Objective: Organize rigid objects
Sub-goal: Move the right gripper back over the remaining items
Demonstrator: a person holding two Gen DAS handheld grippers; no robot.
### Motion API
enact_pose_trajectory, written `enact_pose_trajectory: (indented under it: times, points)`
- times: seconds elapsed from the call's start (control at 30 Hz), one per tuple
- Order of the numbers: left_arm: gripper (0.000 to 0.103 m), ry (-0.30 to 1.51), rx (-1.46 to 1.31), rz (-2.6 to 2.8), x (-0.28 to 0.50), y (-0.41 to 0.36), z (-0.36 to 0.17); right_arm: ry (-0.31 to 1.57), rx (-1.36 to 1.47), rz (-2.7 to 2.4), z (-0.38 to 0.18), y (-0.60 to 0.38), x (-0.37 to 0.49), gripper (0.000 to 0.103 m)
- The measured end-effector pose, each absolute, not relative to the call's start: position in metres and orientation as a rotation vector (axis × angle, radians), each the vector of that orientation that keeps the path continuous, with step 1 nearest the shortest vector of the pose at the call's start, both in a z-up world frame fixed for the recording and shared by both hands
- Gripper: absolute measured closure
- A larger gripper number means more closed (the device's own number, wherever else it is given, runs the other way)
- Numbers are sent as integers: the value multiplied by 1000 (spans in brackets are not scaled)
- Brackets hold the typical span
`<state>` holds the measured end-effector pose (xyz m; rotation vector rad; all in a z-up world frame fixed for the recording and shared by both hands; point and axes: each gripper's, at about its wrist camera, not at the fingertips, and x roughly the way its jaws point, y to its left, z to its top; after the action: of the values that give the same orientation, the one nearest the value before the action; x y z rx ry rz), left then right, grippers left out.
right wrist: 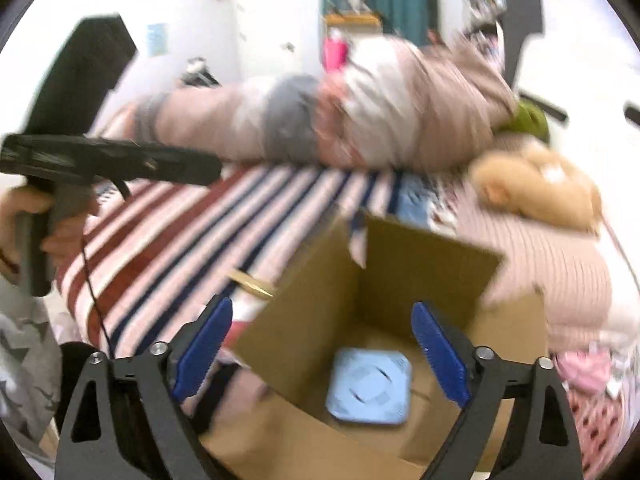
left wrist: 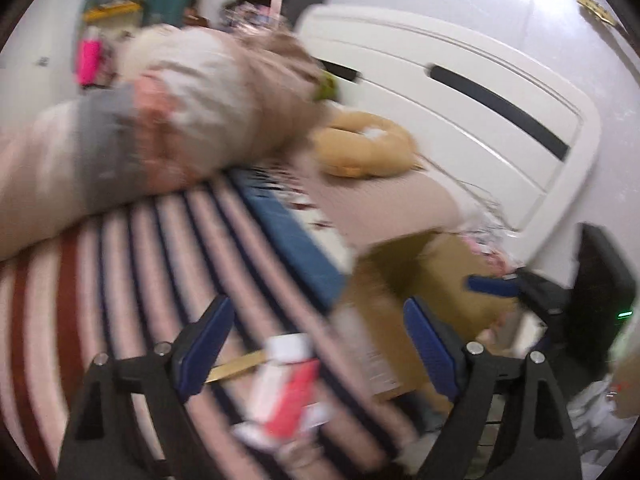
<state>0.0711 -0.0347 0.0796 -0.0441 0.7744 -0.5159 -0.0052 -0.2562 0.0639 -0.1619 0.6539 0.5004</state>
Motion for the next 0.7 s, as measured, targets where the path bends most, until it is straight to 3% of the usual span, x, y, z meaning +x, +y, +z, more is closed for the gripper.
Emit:
enact_pose_trajectory:
  times: [0.13, 0.27, 0.33, 0.4, 0.7]
  points:
    - [17, 742, -59, -372, 50, 31, 58, 577, -177, 613, 78, -202, -19, 5]
    - [17, 731, -99, -294, 40, 70, 21, 613, -210, 782, 67, -148, -20, 7]
    - [17, 730, -128, -290, 39, 84, 3, 640, -235, 820, 52, -125, -17, 15]
    - [17, 720, -172, -304, 40, 94, -17, 701, -245, 838, 29, -109, -10, 31]
    - [17, 774, -172, -307, 41, 96, -54, 892, -154, 608, -53, -147, 29, 33]
